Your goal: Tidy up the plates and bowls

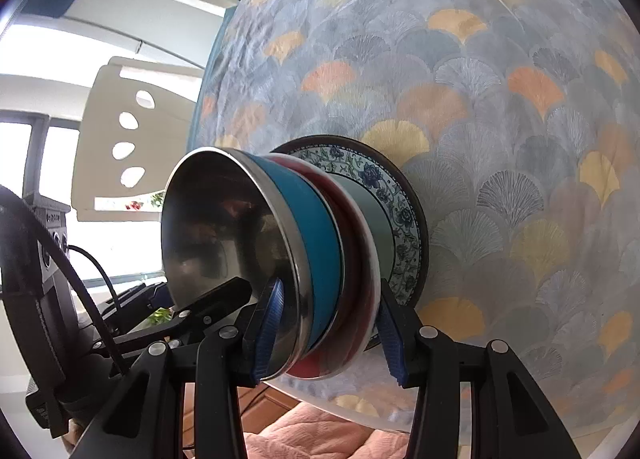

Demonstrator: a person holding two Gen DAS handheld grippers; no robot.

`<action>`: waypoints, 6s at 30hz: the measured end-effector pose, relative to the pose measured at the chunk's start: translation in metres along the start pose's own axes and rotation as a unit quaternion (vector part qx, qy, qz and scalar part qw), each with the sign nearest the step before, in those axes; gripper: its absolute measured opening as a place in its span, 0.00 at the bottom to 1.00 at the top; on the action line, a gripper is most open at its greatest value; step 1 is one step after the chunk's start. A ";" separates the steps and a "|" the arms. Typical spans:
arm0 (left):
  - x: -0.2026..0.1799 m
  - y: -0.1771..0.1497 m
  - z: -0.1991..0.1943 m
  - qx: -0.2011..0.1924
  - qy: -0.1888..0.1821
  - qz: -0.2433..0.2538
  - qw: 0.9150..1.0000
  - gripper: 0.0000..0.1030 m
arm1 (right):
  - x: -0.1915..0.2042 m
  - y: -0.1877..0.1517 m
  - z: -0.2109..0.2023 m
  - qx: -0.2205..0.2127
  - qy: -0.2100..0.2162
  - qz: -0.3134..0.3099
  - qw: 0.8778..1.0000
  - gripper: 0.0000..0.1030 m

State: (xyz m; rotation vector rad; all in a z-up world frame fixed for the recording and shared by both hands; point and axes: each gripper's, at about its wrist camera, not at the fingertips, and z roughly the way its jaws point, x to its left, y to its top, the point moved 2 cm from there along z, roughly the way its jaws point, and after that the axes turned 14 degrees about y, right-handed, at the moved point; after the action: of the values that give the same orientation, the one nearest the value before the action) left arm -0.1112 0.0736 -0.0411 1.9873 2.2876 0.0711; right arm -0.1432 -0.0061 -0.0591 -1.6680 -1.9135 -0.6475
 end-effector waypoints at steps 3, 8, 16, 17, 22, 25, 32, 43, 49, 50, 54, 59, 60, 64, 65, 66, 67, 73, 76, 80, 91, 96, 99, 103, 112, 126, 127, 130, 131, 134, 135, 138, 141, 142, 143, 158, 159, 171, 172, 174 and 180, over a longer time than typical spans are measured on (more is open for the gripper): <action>-0.001 0.001 -0.008 -0.011 0.014 0.003 1.000 0.45 | -0.001 -0.001 -0.007 -0.004 0.011 0.004 1.000 0.44; -0.010 0.003 -0.030 -0.040 0.042 0.009 0.998 0.46 | 0.003 -0.002 -0.022 -0.015 0.025 0.002 1.000 0.44; -0.024 0.011 -0.042 -0.053 0.084 -0.023 0.995 0.48 | 0.010 0.007 -0.046 -0.004 0.032 -0.042 0.999 0.44; -0.025 0.012 -0.043 -0.054 0.086 -0.029 0.994 0.48 | 0.011 0.009 -0.049 0.000 0.031 -0.050 0.998 0.44; -0.029 0.008 -0.054 -0.070 0.117 -0.066 0.988 0.51 | 0.018 0.015 -0.057 0.022 0.021 -0.106 0.994 0.47; -0.030 0.003 -0.060 -0.084 0.140 -0.087 0.983 0.59 | 0.022 0.016 -0.057 0.033 0.021 -0.141 0.989 0.49; -0.032 -0.016 -0.062 -0.098 0.143 -0.113 0.978 0.65 | 0.035 0.001 -0.058 0.048 0.028 -0.235 0.970 0.77; -0.021 -0.050 -0.044 -0.092 0.135 -0.168 0.972 0.67 | 0.041 -0.014 -0.043 0.047 0.010 -0.295 0.954 0.78; -0.018 -0.051 -0.040 -0.101 0.163 -0.161 0.968 0.67 | 0.044 -0.016 -0.030 0.052 -0.006 -0.306 0.951 0.80; -0.017 -0.050 -0.040 -0.101 0.166 -0.158 0.968 0.67 | 0.044 -0.016 -0.029 0.051 -0.007 -0.305 0.951 0.80; -0.012 -0.051 -0.038 -0.100 0.158 -0.161 0.969 0.67 | 0.043 -0.017 -0.026 0.050 -0.004 -0.298 0.953 0.80; -0.011 -0.050 -0.035 -0.098 0.157 -0.158 0.970 0.67 | 0.044 -0.018 -0.023 0.050 -0.013 -0.295 0.954 0.81; -0.011 -0.049 -0.034 -0.098 0.158 -0.157 0.970 0.67 | 0.043 -0.018 -0.022 0.051 -0.013 -0.293 0.955 0.81; -0.012 -0.047 -0.032 -0.097 0.158 -0.151 0.971 0.67 | 0.041 -0.019 -0.021 0.053 -0.017 -0.289 0.956 0.84; -0.012 -0.047 -0.032 -0.096 0.160 -0.148 0.971 0.67 | 0.041 -0.019 -0.021 0.052 -0.019 -0.289 0.956 0.84; -0.013 -0.047 -0.031 -0.095 0.160 -0.147 0.971 0.67 | 0.041 -0.019 -0.021 0.052 -0.022 -0.290 0.955 0.84; -0.013 -0.047 -0.030 -0.094 0.160 -0.147 0.972 0.67 | 0.041 -0.020 -0.020 0.051 -0.024 -0.290 0.955 0.84; -0.011 -0.045 -0.028 -0.087 0.155 -0.148 0.973 0.67 | 0.042 -0.019 -0.020 0.050 -0.027 -0.290 0.955 0.85; -0.011 -0.045 -0.028 -0.086 0.156 -0.148 0.973 0.67 | 0.041 -0.019 -0.019 0.052 -0.027 -0.288 0.956 0.85; -0.010 -0.044 -0.026 -0.083 0.155 -0.147 0.973 0.67 | 0.041 -0.019 -0.017 0.055 -0.026 -0.286 0.956 0.85; -0.006 -0.043 -0.025 -0.079 0.152 -0.154 0.973 0.67 | 0.042 -0.016 -0.015 0.062 -0.027 -0.292 0.954 0.85; -0.006 -0.043 -0.025 -0.078 0.161 -0.149 0.972 0.67 | 0.042 -0.015 -0.015 0.060 -0.027 -0.290 0.955 0.85; -0.006 -0.042 -0.024 -0.076 0.165 -0.144 0.973 0.67 | 0.041 -0.014 -0.015 0.062 -0.026 -0.288 0.955 0.85; -0.008 -0.041 -0.022 -0.071 0.163 -0.138 0.974 0.67 | 0.040 -0.014 -0.015 0.063 -0.026 -0.288 0.955 0.85; -0.010 -0.041 -0.021 -0.070 0.164 -0.136 0.974 0.67 | 0.041 -0.015 -0.016 0.062 -0.035 -0.292 0.954 0.85; -0.010 -0.041 -0.021 -0.070 0.163 -0.136 0.975 0.67 | 0.039 -0.015 -0.017 0.064 -0.036 -0.287 0.955 0.85; -0.010 -0.042 -0.021 -0.070 0.163 -0.137 0.975 0.67 | 0.039 -0.014 -0.016 0.065 -0.037 -0.286 0.955 0.85; -0.010 -0.042 -0.021 -0.070 0.163 -0.137 0.975 0.67 | 0.039 -0.014 -0.016 0.066 -0.037 -0.286 0.955 0.85; -0.010 -0.042 -0.021 -0.070 0.163 -0.137 0.974 0.67 | 0.039 -0.014 -0.016 0.066 -0.037 -0.286 0.955 0.85; -0.009 -0.042 -0.021 -0.070 0.164 -0.137 0.974 0.67 | 0.039 -0.014 -0.016 0.066 -0.037 -0.286 0.955 0.85; -0.009 -0.042 -0.021 -0.070 0.163 -0.138 0.974 0.67 | 0.039 -0.014 -0.016 0.066 -0.038 -0.286 0.955 0.85; -0.009 -0.042 -0.022 -0.071 0.164 -0.138 0.974 0.67 | 0.039 -0.014 -0.016 0.066 -0.039 -0.286 0.955 0.85; -0.008 -0.042 -0.023 -0.072 0.169 -0.139 0.973 0.67 | 0.039 -0.014 -0.016 0.066 -0.039 -0.287 0.955 0.85; -0.008 -0.042 -0.023 -0.073 0.169 -0.139 0.973 0.67 | 0.039 -0.014 -0.016 0.066 -0.038 -0.287 0.955 0.85; -0.007 -0.042 -0.023 -0.073 0.168 -0.141 0.973 0.67 | 0.039 -0.014 -0.016 0.067 -0.038 -0.287 0.955 0.85; -0.008 -0.042 -0.024 -0.072 0.173 -0.143 0.972 0.67 | 0.039 -0.014 -0.017 0.063 -0.042 -0.288 0.955 0.85; -0.008 -0.042 -0.025 -0.073 0.173 -0.143 0.972 0.67 | 0.039 -0.014 -0.017 0.064 -0.042 -0.288 0.954 0.85; -0.008 -0.042 -0.025 -0.073 0.172 -0.143 0.972 0.67 | 0.039 -0.014 -0.017 0.064 -0.041 -0.288 0.955 0.85; -0.008 -0.042 -0.025 -0.072 0.172 -0.143 0.972 0.67 | 0.040 -0.014 -0.017 0.064 -0.042 -0.288 0.955 0.85; -0.008 -0.042 -0.025 -0.073 0.173 -0.143 0.972 0.67 | 0.039 -0.014 -0.017 0.064 -0.041 -0.287 0.955 0.85; -0.008 -0.042 -0.025 -0.072 0.172 -0.143 0.972 0.67 | 0.039 -0.018 -0.018 0.064 -0.042 -0.286 0.955 0.85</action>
State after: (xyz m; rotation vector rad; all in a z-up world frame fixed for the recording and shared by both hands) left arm -0.1546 0.0611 -0.0206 1.6609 2.6635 0.5799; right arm -0.1638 0.0091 -0.0206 -1.0675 -2.4652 -0.6481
